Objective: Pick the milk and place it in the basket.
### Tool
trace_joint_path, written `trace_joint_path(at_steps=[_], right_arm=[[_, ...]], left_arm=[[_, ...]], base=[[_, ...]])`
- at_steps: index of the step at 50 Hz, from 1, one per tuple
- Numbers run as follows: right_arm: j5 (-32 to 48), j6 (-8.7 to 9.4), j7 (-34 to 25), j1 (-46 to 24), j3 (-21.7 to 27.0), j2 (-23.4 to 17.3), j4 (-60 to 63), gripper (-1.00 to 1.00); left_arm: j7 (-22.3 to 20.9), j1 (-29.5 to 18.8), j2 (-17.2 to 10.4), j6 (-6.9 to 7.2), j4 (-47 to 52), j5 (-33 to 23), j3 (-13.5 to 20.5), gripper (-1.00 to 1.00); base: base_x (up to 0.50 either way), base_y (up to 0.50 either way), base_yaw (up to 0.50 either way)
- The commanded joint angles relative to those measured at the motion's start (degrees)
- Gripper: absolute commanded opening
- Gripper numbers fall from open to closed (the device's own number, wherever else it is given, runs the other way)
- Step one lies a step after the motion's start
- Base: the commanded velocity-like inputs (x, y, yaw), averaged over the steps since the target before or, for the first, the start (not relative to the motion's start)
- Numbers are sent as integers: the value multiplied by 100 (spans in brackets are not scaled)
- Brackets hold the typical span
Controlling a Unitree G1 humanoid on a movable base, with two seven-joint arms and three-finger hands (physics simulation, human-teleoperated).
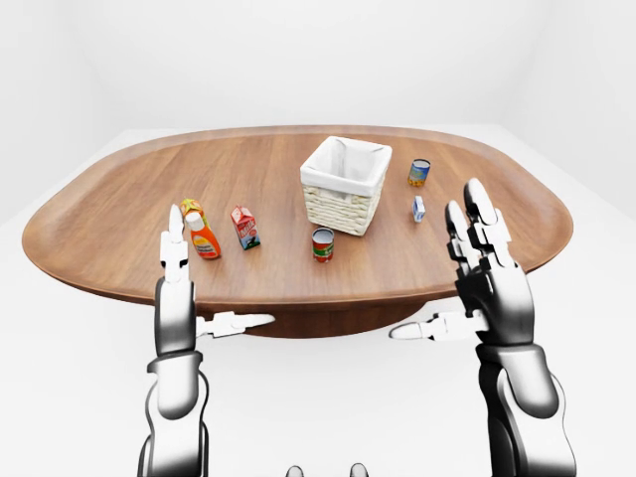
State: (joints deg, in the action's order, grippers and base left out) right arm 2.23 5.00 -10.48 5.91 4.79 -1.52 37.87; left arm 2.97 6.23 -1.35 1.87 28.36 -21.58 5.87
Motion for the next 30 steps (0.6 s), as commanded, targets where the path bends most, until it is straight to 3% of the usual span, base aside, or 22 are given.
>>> trace_joint_path(at_steps=[1,8,14,16,30], right_arm=[[-167,0,-113,86,57,41,256,100],[-205,0,-119,134,7,32,342,100],[-298,0,-150,129,27,44,365,100],[-235,0,-136,155,-9,29,395,100],[-280,0,-150,157,12,36,405,100]], left_arm=[[-70,61,31,-90,98,-85,0,100],[-17,37,19,-167,-31,-95,2,100],[-37,43,30,-110,18,-72,-3,100],[-10,47,23,-171,-41,-98,-24,100],[21,65,26,-197,-46,-157,-54,100]], base=[[0,0,0],[23,0,0],[24,0,0],[25,0,0],[18,0,0]])
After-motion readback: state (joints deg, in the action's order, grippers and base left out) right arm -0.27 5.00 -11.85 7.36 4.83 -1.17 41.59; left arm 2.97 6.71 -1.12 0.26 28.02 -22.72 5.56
